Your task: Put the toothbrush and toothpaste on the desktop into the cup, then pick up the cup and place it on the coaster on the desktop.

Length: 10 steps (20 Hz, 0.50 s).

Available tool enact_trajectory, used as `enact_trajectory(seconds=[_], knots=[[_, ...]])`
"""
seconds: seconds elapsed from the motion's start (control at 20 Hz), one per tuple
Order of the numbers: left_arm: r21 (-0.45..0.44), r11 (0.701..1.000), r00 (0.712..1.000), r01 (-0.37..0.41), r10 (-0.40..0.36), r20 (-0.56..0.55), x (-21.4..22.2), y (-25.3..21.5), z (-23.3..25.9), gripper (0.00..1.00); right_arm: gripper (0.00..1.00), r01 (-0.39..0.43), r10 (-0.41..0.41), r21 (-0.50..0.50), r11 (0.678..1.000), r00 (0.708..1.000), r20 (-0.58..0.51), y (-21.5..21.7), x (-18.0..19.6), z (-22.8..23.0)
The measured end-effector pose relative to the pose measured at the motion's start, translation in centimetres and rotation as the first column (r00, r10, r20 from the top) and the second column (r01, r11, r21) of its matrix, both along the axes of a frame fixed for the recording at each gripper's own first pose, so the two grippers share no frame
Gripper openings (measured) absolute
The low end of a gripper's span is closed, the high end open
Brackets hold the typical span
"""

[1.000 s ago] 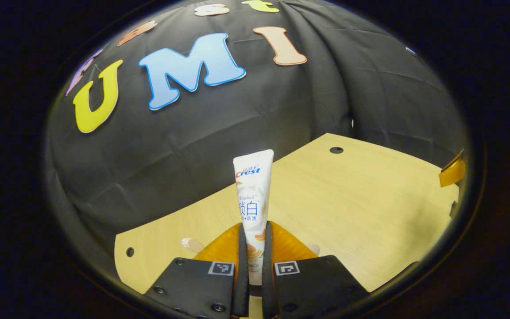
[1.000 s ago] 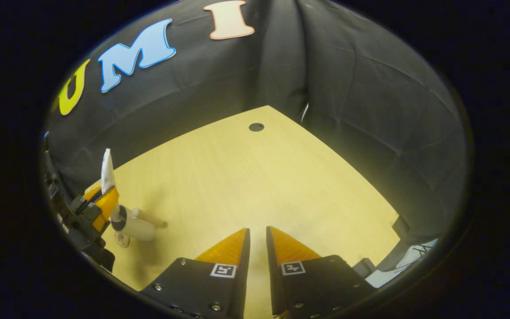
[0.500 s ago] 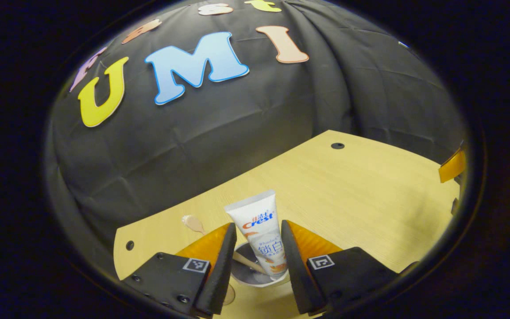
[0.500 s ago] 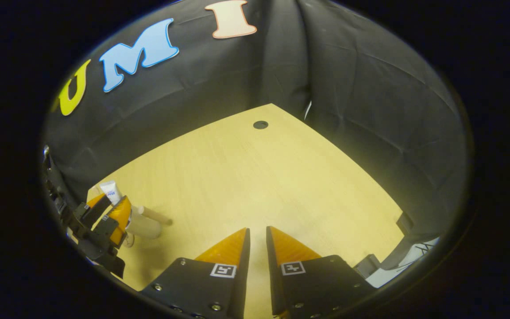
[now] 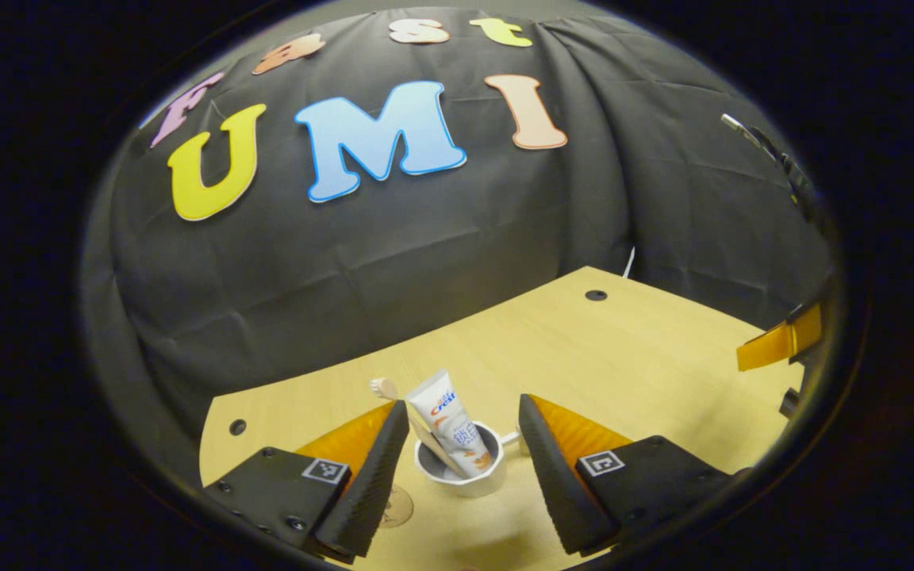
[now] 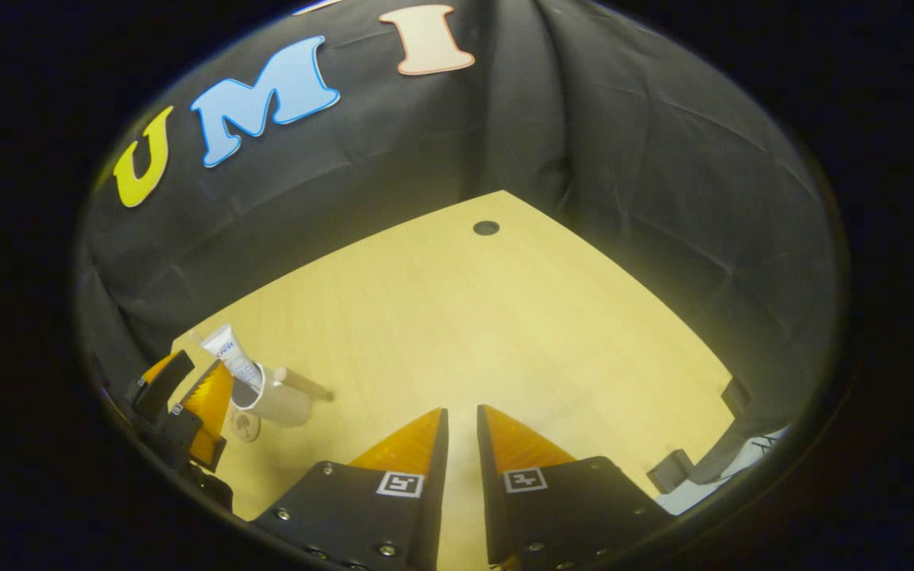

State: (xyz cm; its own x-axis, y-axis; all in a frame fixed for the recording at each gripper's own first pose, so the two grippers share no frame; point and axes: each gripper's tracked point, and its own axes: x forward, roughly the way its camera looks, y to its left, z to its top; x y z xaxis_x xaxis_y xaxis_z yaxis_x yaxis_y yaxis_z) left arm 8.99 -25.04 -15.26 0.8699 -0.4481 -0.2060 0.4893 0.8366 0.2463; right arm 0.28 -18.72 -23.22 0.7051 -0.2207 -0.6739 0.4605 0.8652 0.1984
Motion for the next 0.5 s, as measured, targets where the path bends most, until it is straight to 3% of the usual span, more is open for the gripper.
enact_trajectory(seconds=[0.15, 0.3, 0.5], knots=[[-0.038, 0.999, 0.999, -0.037, 0.037, 0.006, -1.2, 2.3, 1.3, 0.94, 0.22, -0.060, 0.060, -0.003, 0.998, 0.998, 0.011, 1.3, 0.3, 0.3], [-0.087, 0.991, 0.995, -0.103, 0.101, -0.020, -2.2, 6.2, 1.8, 0.95, 0.22, -0.195, 0.195, -0.016, 0.981, 0.981, -0.005, 3.0, 1.7, 0.3], [-0.092, 0.960, 0.964, -0.264, 0.259, -0.066, -4.6, 14.9, 1.5, 0.95, 0.22, -0.433, 0.426, -0.080, 0.898, 0.900, -0.096, 4.4, 4.1, -0.3]])
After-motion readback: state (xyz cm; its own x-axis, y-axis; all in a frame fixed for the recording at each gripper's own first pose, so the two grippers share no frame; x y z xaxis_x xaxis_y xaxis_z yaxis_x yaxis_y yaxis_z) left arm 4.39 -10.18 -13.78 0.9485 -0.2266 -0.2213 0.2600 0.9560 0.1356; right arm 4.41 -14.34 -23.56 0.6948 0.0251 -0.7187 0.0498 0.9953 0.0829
